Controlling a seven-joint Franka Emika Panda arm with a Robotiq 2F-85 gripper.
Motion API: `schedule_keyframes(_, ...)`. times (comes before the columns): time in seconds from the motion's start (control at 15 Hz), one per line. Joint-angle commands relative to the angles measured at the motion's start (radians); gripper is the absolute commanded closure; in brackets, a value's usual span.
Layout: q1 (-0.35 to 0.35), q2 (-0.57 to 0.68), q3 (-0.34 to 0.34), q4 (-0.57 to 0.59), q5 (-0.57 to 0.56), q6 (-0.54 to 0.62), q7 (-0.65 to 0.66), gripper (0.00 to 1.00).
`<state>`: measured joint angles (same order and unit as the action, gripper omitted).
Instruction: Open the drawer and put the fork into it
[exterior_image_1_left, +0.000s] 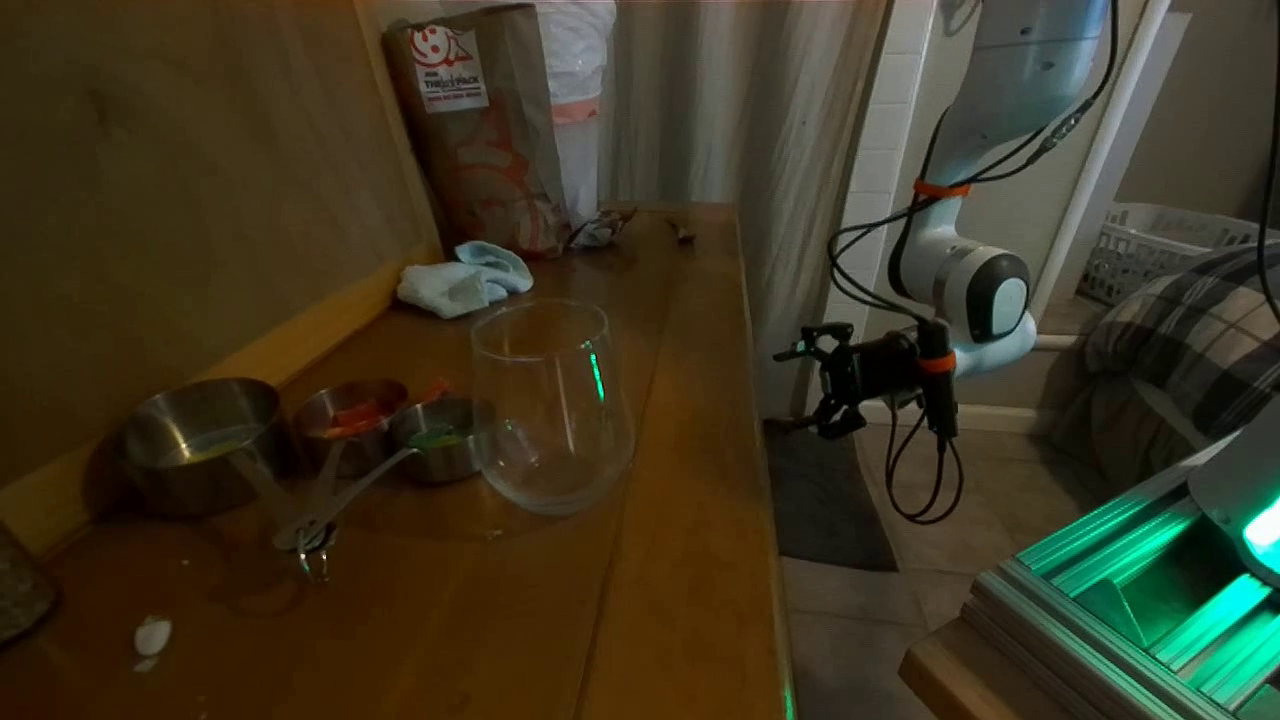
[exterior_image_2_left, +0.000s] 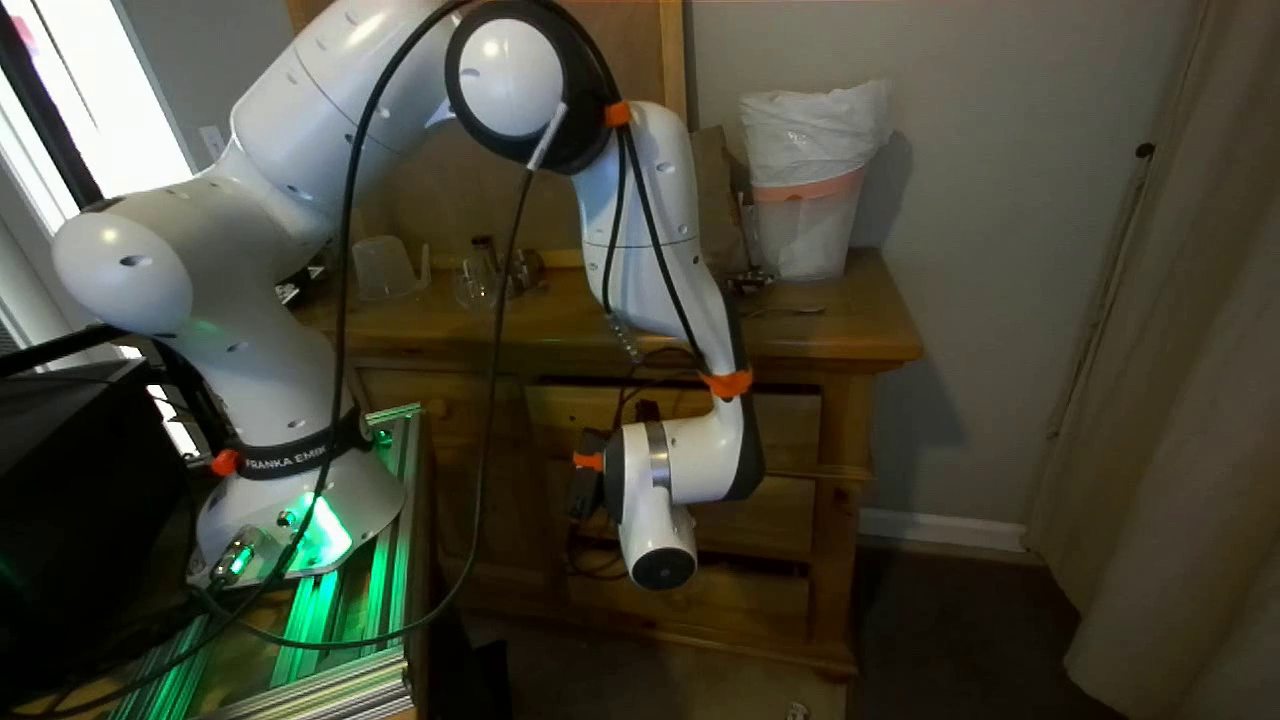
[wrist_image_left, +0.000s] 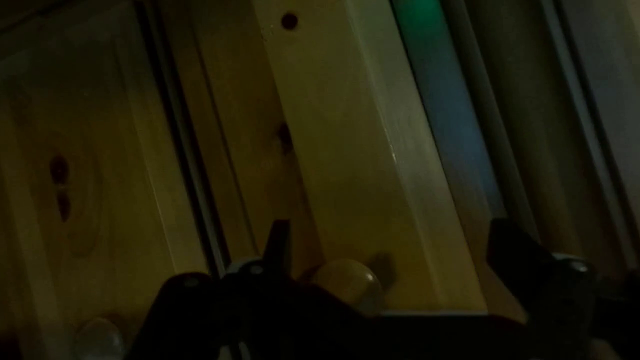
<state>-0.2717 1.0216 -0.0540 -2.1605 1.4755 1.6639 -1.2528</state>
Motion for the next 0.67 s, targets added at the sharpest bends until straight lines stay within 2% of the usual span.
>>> schedule_keyframes(0.0, 0.027, 0.090, -0.003, 0.081, 0.086, -0.069, -0.030, 0.00)
schedule_keyframes(0.33, 0.058, 0.167, -0.008, 0.157, 0.148, -0.118, -0.024, 0.00)
schedule_keyframes(0.4, 0.063, 0.176, -0.009, 0.167, 0.158, -0.124, -0.025, 0.07)
schedule_keyframes(0.47, 0.067, 0.187, -0.011, 0.178, 0.165, -0.132, -0.025, 0.26)
schedule_keyframes(0.6, 0.074, 0.200, -0.013, 0.193, 0.172, -0.142, -0.026, 0.41)
